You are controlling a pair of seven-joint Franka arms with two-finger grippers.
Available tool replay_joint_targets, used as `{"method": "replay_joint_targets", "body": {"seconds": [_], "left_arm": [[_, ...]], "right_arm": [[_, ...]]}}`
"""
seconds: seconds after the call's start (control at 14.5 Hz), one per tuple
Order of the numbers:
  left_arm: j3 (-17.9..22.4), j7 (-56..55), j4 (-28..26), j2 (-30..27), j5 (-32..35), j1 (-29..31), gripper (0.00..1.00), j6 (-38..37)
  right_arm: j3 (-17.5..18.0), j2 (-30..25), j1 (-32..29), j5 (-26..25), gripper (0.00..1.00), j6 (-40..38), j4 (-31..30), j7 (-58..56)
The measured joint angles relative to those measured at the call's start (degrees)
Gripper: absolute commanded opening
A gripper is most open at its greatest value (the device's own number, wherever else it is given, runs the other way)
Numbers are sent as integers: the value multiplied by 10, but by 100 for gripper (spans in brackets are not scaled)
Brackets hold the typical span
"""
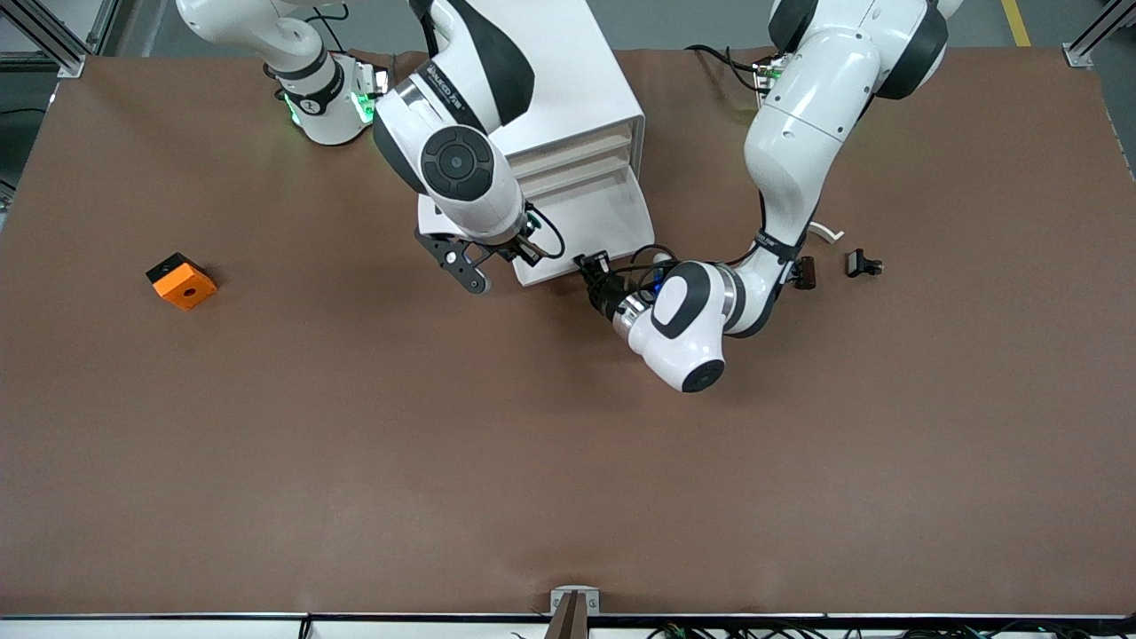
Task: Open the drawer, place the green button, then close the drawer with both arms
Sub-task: 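Lower the button into the drawer while the left gripper draws back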
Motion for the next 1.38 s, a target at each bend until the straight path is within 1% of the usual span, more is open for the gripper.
{"method": "replay_joint_targets", "body": {"seconds": [0.07,0.14,0.21,0.41,0.55,0.83,0.97,1.03,1.17,1.38], "left_arm": [[0,6,2,0,0,2,57,4],[0,17,3,0,0,3,98,10],[0,27,8,0,-3,5,100,17],[3,47,32,-1,-4,12,100,17],[19,83,42,-2,-4,15,100,16],[51,145,65,-5,-4,31,100,8],[73,192,72,-9,4,41,100,-16],[83,209,74,-14,28,45,100,-37],[90,248,75,-29,105,50,100,-68],[90,333,75,-53,201,49,100,-76]], "right_arm": [[0,1,4,3,23,7,-1,17],[0,1,10,4,23,16,-2,33],[0,2,20,5,22,28,-6,51],[1,7,58,5,22,74,-28,97],[0,12,74,5,22,99,-47,107],[0,18,88,5,22,136,-85,108],[0,20,94,5,22,159,-98,108],[0,24,97,5,22,168,-101,108],[0,36,101,5,22,188,-103,108],[0,51,105,5,23,206,-103,108]]}}
